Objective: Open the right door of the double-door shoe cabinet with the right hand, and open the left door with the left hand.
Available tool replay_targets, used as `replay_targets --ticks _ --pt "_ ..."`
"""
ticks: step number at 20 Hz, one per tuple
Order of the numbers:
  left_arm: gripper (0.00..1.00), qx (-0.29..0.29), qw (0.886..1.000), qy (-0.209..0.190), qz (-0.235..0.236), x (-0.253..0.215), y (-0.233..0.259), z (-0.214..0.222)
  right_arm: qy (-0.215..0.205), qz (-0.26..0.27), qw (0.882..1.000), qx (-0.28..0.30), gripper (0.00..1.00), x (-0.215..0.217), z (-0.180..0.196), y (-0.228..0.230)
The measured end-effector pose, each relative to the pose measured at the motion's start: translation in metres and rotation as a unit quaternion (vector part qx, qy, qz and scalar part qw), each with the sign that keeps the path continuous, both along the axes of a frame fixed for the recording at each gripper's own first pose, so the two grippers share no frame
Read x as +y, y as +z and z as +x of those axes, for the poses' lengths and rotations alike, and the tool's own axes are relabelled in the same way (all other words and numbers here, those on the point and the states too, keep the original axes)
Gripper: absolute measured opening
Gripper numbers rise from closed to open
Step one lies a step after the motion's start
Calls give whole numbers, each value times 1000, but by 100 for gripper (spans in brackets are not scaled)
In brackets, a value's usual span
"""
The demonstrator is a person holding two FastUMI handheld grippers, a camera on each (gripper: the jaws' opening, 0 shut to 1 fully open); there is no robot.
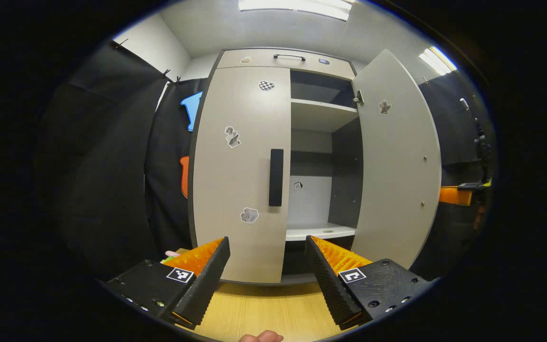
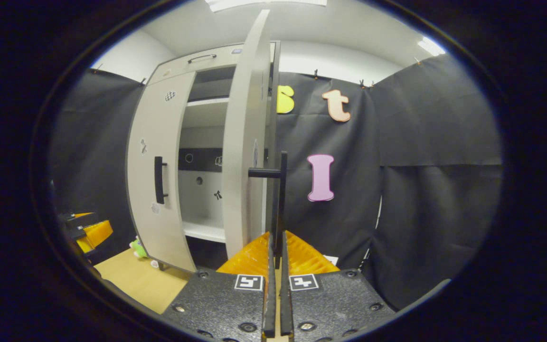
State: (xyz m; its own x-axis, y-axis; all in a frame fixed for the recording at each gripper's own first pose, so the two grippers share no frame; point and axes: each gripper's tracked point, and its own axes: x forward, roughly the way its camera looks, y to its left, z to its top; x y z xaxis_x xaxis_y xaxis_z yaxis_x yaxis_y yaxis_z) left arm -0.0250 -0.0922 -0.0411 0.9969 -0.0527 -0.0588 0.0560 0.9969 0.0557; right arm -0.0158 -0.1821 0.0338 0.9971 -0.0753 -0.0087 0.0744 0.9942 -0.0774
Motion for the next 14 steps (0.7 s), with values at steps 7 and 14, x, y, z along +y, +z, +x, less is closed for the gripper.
replay_targets --ticks 7,14 --pt "95 14 998 -44 -39 -21 -11 5 3 -10 995 -102 34 38 -45 7" --pt "95 -13 997 -61 -34 -28 5 8 31 -26 995 -88 91 67 -41 -9"
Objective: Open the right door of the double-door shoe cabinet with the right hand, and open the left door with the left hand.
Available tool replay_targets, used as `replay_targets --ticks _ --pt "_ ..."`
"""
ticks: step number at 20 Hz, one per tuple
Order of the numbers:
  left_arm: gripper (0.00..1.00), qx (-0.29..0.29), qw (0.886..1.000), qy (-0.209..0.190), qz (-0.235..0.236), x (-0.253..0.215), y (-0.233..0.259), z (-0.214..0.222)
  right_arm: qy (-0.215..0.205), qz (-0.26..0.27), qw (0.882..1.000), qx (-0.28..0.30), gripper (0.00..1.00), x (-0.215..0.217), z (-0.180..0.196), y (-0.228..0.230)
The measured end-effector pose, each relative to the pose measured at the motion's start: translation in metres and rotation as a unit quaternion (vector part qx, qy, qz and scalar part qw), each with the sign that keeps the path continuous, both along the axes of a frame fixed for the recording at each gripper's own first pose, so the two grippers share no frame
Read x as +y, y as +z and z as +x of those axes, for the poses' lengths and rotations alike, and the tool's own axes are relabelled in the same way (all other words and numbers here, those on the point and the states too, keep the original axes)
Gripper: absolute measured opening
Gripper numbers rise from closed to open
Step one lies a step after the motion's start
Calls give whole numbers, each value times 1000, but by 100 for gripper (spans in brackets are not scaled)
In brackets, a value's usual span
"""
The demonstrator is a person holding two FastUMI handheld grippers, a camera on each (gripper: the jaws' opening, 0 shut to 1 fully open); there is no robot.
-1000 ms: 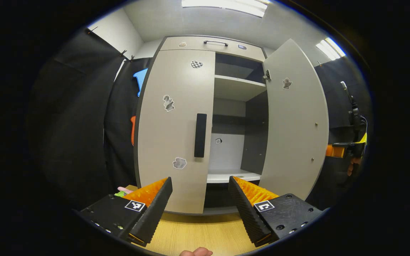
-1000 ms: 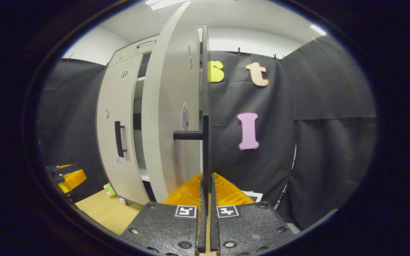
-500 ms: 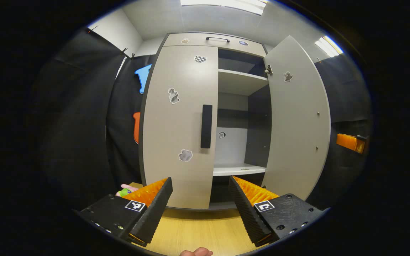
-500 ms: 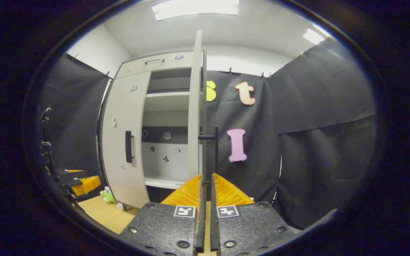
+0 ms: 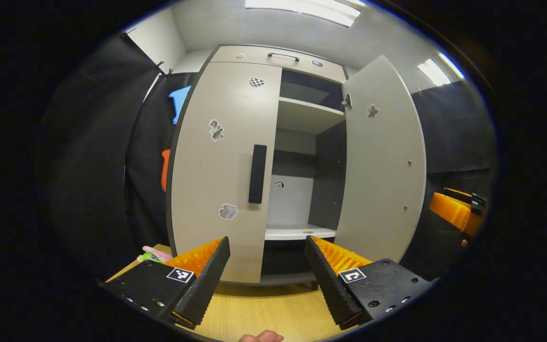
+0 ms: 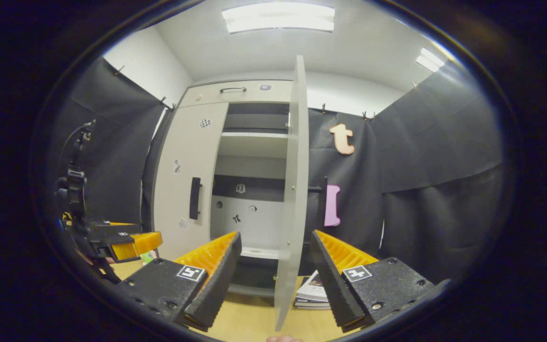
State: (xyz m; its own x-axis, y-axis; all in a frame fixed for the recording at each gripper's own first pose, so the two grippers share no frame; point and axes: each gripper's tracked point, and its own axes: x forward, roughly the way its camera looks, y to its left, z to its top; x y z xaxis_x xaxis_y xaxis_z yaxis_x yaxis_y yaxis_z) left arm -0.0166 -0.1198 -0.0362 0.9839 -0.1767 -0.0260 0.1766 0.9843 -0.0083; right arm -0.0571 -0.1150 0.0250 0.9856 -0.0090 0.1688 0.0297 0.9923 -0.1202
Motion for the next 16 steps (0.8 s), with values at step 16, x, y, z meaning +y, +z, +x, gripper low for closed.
replay_targets --ticks 16 --pt "95 -31 998 15 57 -3 42 168 -60 92 991 70 93 -57 -4 -43"
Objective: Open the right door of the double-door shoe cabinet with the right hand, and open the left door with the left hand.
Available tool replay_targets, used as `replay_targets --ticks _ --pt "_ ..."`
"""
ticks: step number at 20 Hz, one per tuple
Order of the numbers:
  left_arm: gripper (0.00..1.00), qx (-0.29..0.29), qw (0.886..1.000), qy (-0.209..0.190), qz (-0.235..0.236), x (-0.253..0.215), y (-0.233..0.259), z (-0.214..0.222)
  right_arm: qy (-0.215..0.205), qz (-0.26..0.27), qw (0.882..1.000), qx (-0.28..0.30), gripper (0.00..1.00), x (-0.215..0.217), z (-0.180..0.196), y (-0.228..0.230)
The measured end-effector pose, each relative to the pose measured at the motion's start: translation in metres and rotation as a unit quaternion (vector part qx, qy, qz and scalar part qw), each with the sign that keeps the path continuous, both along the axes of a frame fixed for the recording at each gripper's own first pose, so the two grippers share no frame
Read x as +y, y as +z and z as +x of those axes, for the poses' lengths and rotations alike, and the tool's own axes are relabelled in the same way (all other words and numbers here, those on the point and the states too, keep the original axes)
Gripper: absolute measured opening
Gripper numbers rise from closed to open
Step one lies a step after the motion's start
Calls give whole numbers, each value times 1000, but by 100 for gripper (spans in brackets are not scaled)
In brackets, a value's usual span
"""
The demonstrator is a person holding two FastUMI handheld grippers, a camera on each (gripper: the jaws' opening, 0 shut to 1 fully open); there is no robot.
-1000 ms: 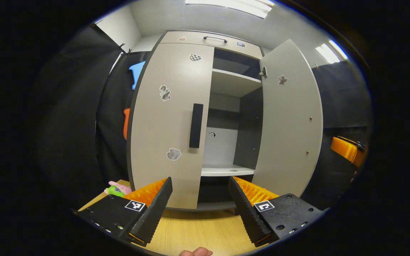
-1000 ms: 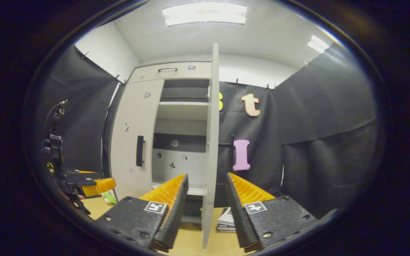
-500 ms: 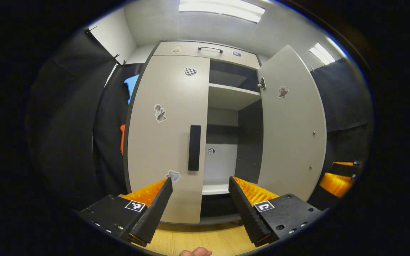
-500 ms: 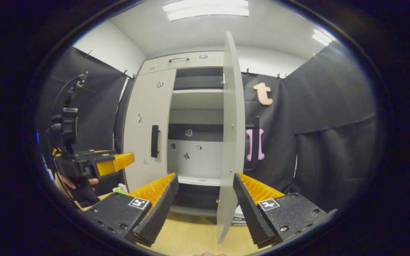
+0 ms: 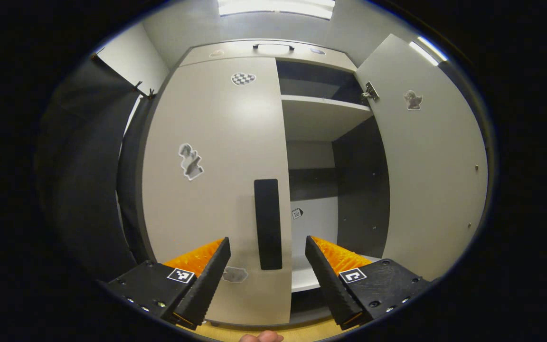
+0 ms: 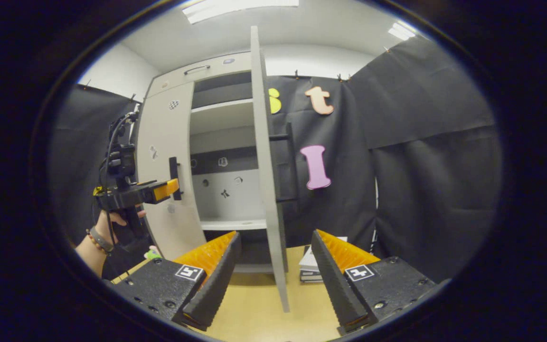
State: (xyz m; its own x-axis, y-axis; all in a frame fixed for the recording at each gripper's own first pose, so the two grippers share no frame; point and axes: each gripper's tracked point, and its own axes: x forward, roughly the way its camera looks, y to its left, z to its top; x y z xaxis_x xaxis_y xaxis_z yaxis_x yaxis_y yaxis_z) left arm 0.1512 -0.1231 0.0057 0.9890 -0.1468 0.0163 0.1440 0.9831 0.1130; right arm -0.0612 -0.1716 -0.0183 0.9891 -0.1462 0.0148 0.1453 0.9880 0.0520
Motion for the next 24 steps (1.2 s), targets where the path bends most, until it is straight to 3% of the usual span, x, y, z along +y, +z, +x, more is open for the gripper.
replay_targets --ticks 10,18,24 --pt "94 16 1000 -2 -4 -3 1 46 -36 -12 999 -12 90 -22 -13 2" --pt "93 24 1000 -5 -13 -1 1 49 -33 -8 999 -6 87 -21 -6 -7" --pt "93 27 1000 -1 -4 2 0 49 -27 -1 1000 -4 90 -21 -3 -10"
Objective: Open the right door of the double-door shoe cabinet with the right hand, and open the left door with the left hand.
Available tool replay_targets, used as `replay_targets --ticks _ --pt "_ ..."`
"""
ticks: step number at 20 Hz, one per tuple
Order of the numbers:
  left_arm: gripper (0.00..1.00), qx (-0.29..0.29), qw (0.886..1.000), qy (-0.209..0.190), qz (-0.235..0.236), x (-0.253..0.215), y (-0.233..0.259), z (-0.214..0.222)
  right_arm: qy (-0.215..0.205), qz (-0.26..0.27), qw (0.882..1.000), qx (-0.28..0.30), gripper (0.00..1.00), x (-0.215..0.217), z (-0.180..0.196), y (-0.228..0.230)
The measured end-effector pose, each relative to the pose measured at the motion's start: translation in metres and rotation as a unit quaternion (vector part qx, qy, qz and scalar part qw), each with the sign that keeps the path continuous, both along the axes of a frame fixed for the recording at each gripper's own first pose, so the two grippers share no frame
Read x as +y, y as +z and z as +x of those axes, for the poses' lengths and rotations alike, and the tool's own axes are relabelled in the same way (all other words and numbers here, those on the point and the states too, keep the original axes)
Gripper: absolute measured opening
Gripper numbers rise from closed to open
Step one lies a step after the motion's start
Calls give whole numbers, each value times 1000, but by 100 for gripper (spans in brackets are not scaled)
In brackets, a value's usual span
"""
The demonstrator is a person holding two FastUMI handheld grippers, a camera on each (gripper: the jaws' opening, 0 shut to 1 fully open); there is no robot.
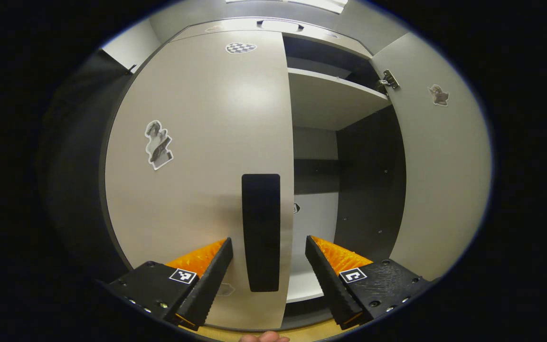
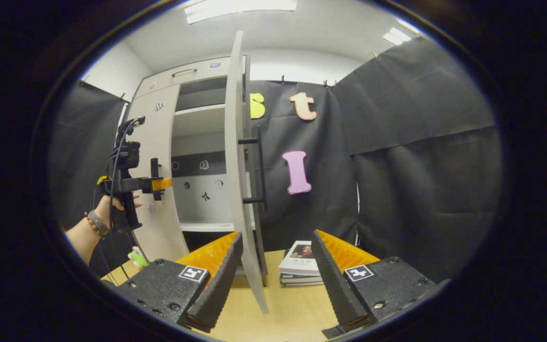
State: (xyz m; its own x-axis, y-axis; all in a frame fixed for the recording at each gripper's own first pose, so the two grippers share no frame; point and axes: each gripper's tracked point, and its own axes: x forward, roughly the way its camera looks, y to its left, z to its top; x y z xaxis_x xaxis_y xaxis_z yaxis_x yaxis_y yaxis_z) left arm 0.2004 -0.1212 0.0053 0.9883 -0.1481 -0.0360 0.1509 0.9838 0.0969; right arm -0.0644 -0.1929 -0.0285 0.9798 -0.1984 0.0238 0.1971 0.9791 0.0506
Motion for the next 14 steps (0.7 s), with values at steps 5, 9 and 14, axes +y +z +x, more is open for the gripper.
replay_targets --ticks 5,9,14 --pt "30 11 999 -14 -44 0 -1 2 -4 0 1000 2 90 -4 0 -3" --pt "4 22 999 -27 -31 1 -5 2 -4 7 1000 5 90 -6 0 -6" --pt "4 19 999 -22 -30 2 -4 -2 0 5 1000 7 90 0 -2 -9"
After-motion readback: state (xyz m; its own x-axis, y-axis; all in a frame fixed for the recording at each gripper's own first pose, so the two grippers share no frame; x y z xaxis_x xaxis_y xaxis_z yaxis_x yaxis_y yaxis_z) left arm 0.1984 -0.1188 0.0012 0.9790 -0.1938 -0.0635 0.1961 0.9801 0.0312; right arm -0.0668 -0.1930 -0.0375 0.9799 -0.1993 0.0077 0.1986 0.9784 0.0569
